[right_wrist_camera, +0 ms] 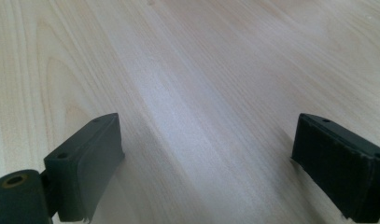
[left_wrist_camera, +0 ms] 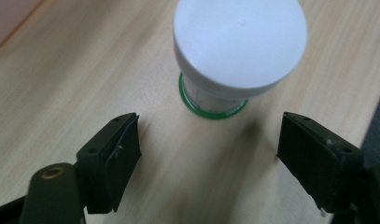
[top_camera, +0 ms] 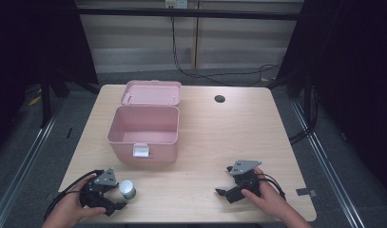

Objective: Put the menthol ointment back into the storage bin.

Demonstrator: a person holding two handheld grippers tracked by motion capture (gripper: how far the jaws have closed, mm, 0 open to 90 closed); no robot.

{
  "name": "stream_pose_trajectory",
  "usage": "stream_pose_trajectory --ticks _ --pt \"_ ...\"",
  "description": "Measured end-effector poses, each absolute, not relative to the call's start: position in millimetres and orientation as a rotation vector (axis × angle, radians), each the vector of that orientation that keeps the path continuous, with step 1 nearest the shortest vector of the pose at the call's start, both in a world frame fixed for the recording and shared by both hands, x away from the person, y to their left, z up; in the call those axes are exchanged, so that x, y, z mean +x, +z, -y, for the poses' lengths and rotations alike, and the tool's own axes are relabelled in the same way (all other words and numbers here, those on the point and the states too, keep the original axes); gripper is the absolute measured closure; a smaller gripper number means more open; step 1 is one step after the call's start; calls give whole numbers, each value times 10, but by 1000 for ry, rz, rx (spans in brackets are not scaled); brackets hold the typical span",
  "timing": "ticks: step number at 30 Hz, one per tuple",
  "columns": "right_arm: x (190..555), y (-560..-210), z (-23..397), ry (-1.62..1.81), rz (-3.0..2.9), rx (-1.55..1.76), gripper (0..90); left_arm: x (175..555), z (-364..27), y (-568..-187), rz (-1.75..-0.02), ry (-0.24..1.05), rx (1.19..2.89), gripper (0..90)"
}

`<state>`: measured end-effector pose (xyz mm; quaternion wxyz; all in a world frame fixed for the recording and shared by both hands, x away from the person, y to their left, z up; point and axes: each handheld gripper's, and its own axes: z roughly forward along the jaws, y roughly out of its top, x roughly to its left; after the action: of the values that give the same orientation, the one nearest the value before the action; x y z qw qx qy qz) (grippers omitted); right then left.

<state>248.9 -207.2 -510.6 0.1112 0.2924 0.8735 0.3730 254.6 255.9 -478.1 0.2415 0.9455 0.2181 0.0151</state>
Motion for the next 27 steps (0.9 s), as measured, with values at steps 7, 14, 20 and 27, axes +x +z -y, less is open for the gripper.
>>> stream_pose_trajectory --ticks 7,14,20,27 --pt "2489 -5106 2072 1095 -2565 858 80 2607 -2476 -4640 -614 -44 2723 257" --pt "2489 -5106 2072 1095 -2566 858 80 2673 -2401 -4538 -607 -108 2766 261" --pt "2489 -5106 2072 1095 -2565 858 80 2694 -2318 -4453 -575 -126 2826 276" --pt "2489 -5106 2072 1095 -2565 858 80 2759 -2241 -4302 -557 -129 2859 280"
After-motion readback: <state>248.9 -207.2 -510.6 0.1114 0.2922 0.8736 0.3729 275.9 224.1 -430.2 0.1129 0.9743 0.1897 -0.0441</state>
